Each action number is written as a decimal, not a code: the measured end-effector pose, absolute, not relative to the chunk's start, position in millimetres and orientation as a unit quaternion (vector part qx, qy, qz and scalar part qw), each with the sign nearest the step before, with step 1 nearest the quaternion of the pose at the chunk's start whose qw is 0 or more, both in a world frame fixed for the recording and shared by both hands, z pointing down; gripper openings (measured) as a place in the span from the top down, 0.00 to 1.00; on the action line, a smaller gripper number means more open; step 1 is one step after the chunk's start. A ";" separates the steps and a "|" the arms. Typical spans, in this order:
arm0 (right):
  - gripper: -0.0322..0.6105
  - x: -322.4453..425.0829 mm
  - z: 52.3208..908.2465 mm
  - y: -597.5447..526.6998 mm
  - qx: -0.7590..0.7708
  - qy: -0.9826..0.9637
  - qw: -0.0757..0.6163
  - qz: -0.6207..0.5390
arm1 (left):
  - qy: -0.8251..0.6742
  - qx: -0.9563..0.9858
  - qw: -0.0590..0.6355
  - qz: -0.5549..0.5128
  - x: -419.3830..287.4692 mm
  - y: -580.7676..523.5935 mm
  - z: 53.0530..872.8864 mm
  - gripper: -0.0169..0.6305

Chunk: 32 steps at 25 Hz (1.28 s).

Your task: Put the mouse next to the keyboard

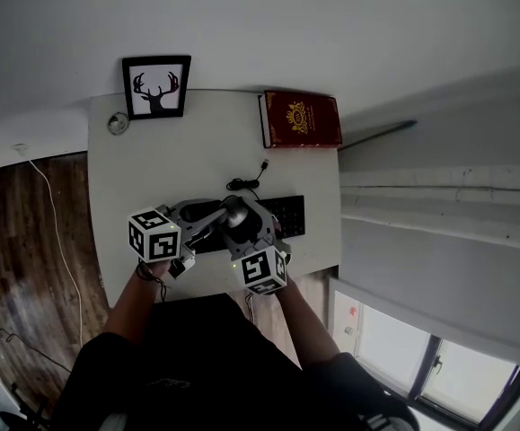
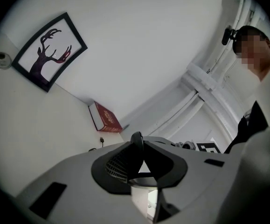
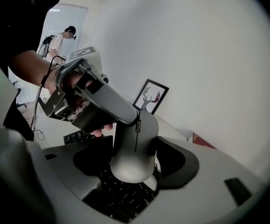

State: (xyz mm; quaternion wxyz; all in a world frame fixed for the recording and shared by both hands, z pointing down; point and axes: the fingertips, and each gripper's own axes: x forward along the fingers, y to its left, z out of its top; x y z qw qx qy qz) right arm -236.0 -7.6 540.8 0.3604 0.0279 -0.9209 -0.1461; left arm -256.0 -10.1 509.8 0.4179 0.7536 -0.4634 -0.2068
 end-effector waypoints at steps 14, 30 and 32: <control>0.48 -195.4 542.4 -10.0 0.093 -0.923 0.362 -0.089 | -0.471 0.751 0.412 -0.211 -259.3 -8.6 505.5 0.85; 0.92 -90.1 547.6 -23.2 0.131 -0.940 0.314 -0.008 | -0.444 0.783 0.405 -0.163 -169.4 -45.8 494.7 0.85; 0.92 -65.0 549.1 -30.0 0.129 -0.941 0.312 -0.007 | -0.457 0.779 0.401 -0.157 -152.8 -51.3 493.0 0.85</control>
